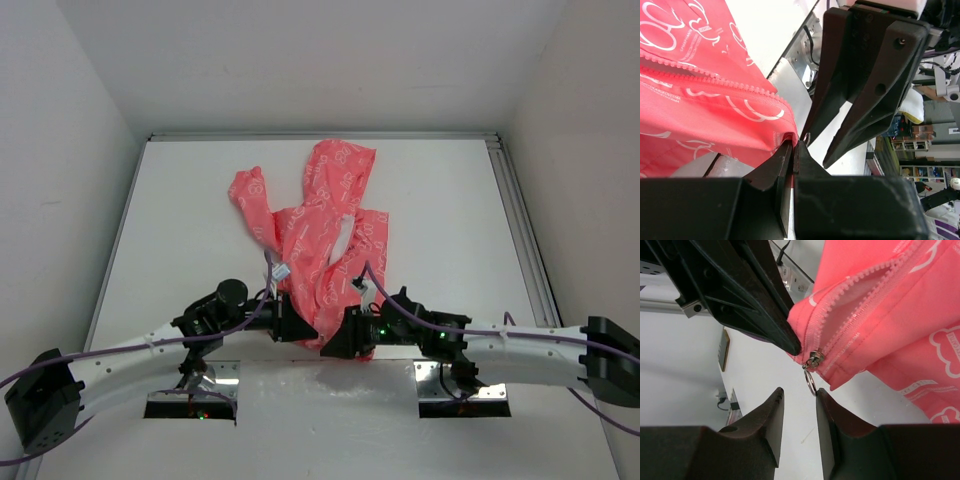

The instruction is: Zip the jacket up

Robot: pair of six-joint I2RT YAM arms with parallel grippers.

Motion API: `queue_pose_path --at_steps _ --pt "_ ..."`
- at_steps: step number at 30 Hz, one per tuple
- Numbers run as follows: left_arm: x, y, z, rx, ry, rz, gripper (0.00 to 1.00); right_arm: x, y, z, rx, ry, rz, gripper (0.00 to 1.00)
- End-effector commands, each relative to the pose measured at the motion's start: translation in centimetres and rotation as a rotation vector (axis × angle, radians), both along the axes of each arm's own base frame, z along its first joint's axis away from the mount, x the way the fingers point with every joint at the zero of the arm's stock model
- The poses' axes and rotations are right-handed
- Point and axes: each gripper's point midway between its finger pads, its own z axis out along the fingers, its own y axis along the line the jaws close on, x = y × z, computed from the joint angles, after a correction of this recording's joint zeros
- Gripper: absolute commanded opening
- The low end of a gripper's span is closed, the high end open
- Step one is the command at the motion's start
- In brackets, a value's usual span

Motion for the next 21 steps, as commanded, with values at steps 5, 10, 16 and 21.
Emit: queue_pose_path --at_steps 5,10,16,21 --pt "-0.3 -0.3 1.1 -0.045 -0.034 -0.017 0.0 0.6 1.3 3.6 0.085 -0.057 0.004 0.27" --pt "-0.2 -0.3 1.3 -0.052 -0.035 -0.016 0.0 0.9 1.3 3.1 0.065 -0.064 -0.009 0.27" --pt "-0.4 -0.2 1.3 -0.055 -0.034 -0.017 0.0 1.1 1.4 2.6 0.048 -0.068 -0.016 0.28" --pt "-0.4 -0.2 1.3 -0.055 -0.031 -0.017 0.0 1.7 1.5 2.8 0.041 -0.092 -0.04 0.26"
